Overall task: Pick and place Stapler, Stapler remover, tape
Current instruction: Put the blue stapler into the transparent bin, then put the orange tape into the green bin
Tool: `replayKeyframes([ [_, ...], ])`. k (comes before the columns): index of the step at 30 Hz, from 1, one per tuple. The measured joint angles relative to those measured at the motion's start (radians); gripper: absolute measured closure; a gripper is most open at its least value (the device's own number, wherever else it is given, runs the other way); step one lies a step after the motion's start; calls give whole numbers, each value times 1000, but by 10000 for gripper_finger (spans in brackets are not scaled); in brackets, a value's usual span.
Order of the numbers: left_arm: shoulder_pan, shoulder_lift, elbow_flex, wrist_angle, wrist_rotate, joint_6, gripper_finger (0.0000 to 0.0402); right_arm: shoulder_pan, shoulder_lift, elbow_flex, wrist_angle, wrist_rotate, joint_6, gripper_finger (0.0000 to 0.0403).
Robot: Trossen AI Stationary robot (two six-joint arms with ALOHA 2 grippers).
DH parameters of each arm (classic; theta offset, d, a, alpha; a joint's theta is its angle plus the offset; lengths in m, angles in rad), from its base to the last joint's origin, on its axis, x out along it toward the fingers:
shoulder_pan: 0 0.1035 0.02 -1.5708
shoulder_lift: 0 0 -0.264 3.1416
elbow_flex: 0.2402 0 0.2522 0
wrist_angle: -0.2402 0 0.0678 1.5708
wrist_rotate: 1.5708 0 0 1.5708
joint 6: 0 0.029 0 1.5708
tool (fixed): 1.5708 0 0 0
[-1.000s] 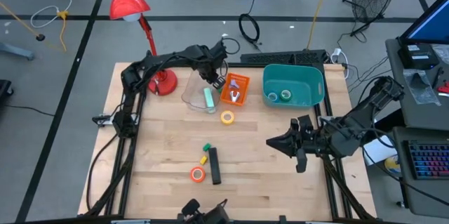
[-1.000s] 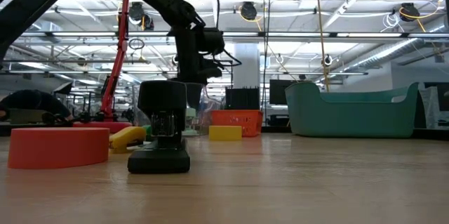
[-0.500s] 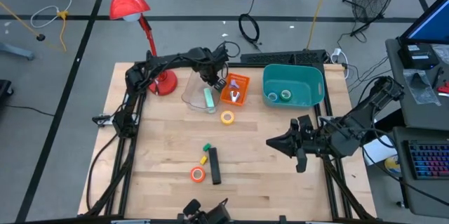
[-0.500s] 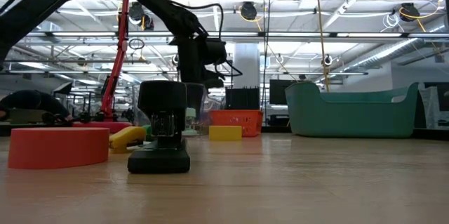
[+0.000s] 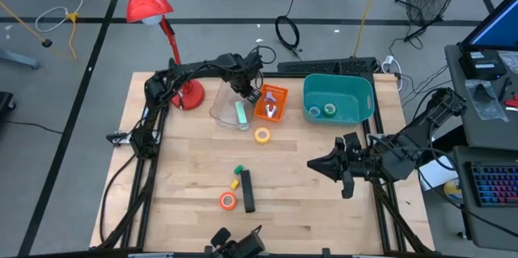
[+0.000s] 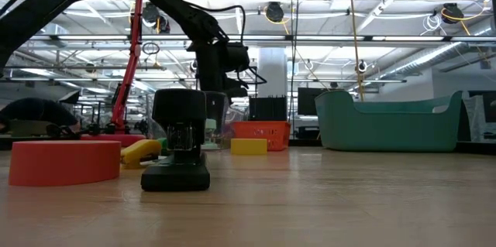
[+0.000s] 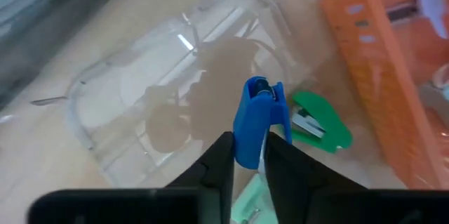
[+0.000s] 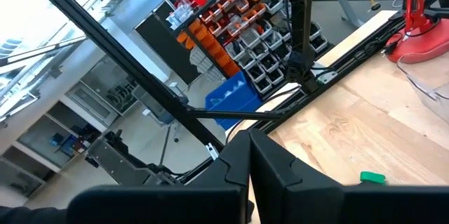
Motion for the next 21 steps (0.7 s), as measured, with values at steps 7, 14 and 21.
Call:
replayKeyframes([
  [7,1,0,0,-13,-17,-14,281,0,0,0,0,0,0,403],
  [14,1,0,0,-15,5,-12,276,7,0,0,0,0,0,403],
  [21,0,0,0,-37,-11,-12,276,7,0,0,0,0,-3,403],
])
